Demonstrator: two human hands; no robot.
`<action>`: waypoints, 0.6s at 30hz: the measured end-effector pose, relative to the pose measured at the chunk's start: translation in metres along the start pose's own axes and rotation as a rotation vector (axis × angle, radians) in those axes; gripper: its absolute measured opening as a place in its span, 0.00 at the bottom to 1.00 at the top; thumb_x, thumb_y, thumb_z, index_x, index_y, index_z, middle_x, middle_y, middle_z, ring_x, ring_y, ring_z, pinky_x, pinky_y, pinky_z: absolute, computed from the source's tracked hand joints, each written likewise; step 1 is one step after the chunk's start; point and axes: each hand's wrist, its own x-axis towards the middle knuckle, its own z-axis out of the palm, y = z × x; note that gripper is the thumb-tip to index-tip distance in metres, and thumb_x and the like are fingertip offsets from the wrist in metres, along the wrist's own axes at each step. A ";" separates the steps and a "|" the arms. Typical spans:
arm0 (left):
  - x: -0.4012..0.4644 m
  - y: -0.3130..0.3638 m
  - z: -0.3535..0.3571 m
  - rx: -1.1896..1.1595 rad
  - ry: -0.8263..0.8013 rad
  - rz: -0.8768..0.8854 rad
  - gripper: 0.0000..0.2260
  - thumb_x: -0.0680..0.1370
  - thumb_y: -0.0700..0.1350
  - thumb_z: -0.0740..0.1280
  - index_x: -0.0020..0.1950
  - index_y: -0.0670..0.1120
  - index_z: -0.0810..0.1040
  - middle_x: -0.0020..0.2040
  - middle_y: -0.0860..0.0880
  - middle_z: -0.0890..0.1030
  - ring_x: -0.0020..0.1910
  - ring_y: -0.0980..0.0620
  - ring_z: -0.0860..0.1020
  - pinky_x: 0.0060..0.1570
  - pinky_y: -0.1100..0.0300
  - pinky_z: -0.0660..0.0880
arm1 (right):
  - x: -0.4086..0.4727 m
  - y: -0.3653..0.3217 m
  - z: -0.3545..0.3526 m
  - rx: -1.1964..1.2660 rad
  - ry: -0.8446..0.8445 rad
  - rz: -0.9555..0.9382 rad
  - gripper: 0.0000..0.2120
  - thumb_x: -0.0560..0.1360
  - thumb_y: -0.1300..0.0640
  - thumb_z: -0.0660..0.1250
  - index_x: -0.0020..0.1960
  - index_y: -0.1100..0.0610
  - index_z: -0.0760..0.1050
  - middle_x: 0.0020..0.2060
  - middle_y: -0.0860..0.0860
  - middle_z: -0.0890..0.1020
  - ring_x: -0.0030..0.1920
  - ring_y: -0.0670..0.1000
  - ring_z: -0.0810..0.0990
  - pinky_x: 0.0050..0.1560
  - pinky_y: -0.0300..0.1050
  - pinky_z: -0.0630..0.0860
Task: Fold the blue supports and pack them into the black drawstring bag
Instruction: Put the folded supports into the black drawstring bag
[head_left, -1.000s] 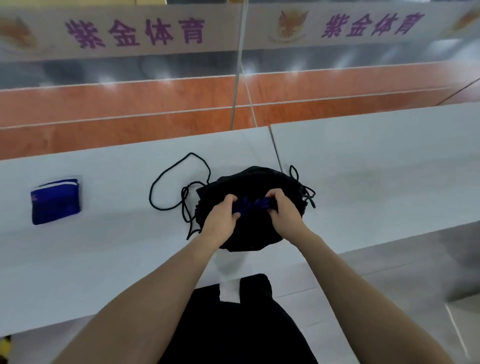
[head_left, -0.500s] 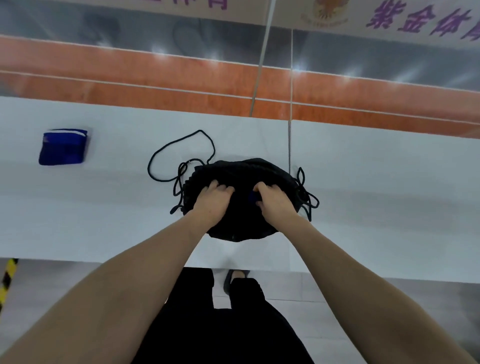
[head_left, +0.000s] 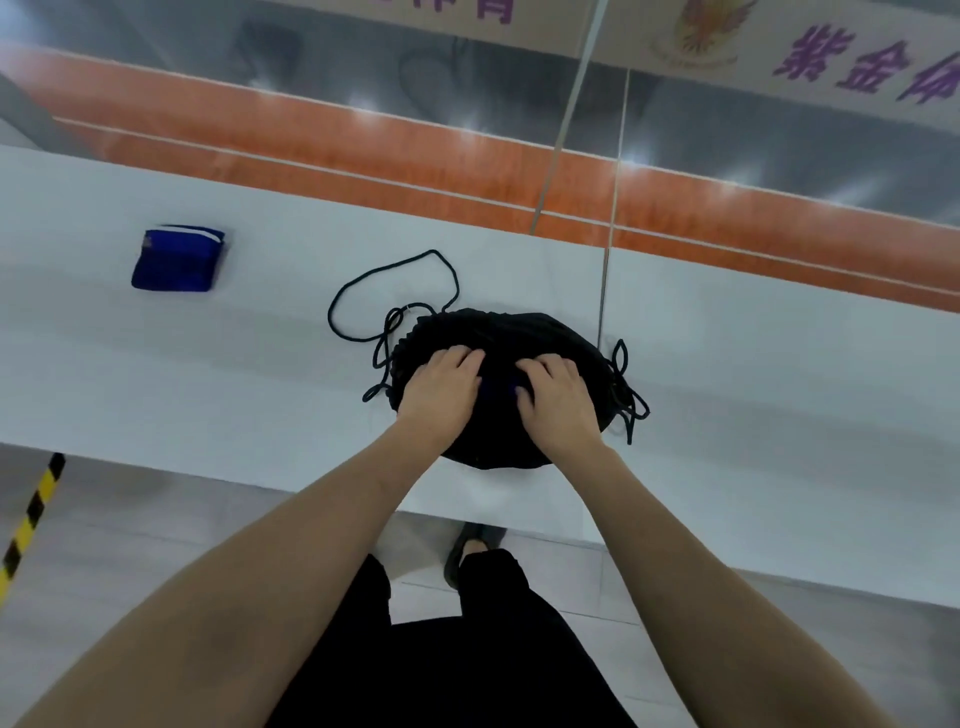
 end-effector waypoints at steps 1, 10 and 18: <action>-0.007 -0.002 -0.006 0.007 0.039 0.013 0.17 0.82 0.47 0.62 0.71 0.45 0.73 0.67 0.45 0.76 0.65 0.43 0.74 0.58 0.48 0.76 | -0.003 -0.008 -0.003 0.005 0.037 -0.005 0.16 0.78 0.57 0.68 0.66 0.57 0.78 0.59 0.55 0.79 0.60 0.60 0.76 0.59 0.57 0.77; -0.085 -0.100 -0.067 0.088 0.281 -0.007 0.15 0.82 0.47 0.60 0.68 0.46 0.73 0.66 0.47 0.75 0.65 0.45 0.73 0.58 0.49 0.72 | -0.014 -0.132 0.012 0.075 0.157 -0.063 0.14 0.79 0.59 0.66 0.65 0.58 0.78 0.61 0.55 0.78 0.61 0.59 0.75 0.61 0.57 0.75; -0.152 -0.241 -0.108 0.150 0.302 -0.103 0.17 0.83 0.49 0.59 0.70 0.45 0.73 0.65 0.44 0.77 0.62 0.42 0.75 0.56 0.48 0.73 | -0.011 -0.267 0.067 0.087 0.201 -0.114 0.15 0.77 0.62 0.68 0.63 0.59 0.79 0.58 0.56 0.79 0.60 0.60 0.76 0.57 0.59 0.78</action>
